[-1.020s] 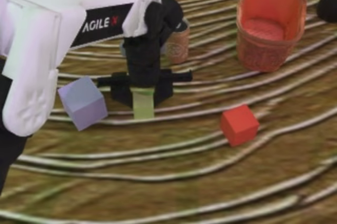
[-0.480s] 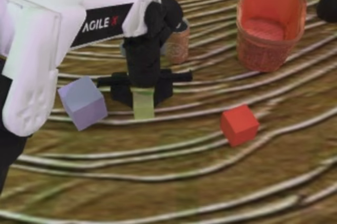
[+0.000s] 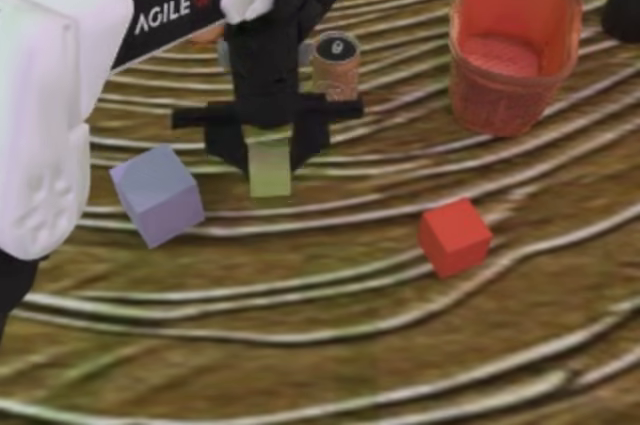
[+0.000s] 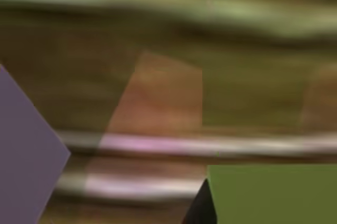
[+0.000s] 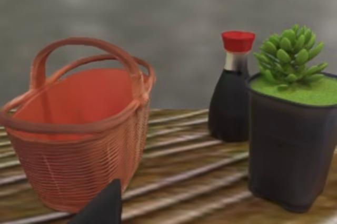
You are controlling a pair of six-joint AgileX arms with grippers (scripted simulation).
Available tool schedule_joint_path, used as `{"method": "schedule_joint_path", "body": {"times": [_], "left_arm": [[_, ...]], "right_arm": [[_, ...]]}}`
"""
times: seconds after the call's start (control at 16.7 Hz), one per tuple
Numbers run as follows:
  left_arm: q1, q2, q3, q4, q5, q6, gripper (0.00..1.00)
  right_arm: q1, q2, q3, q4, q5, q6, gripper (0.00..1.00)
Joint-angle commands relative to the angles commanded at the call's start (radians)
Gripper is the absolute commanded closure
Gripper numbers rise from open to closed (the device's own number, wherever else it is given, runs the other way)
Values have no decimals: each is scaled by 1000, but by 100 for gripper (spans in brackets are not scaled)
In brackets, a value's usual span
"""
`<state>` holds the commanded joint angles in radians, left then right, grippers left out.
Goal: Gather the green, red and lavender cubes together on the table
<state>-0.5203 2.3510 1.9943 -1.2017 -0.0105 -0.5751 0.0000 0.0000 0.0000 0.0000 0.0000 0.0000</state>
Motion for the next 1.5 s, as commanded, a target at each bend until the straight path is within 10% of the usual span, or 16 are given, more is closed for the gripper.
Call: {"method": "schedule_joint_path", "body": {"times": [0.48,1.08,1.5], "left_arm": [[-15,-3,52,-55,0,-9,100],[-359,203,510,-296,1,-292,100],[-385,212,535,-309,2,-313,100]], "right_arm": [[0,0,0,0,0,0,0],[0,0,0,0,0,0,0],[0,0,0,0,0,0,0]]}}
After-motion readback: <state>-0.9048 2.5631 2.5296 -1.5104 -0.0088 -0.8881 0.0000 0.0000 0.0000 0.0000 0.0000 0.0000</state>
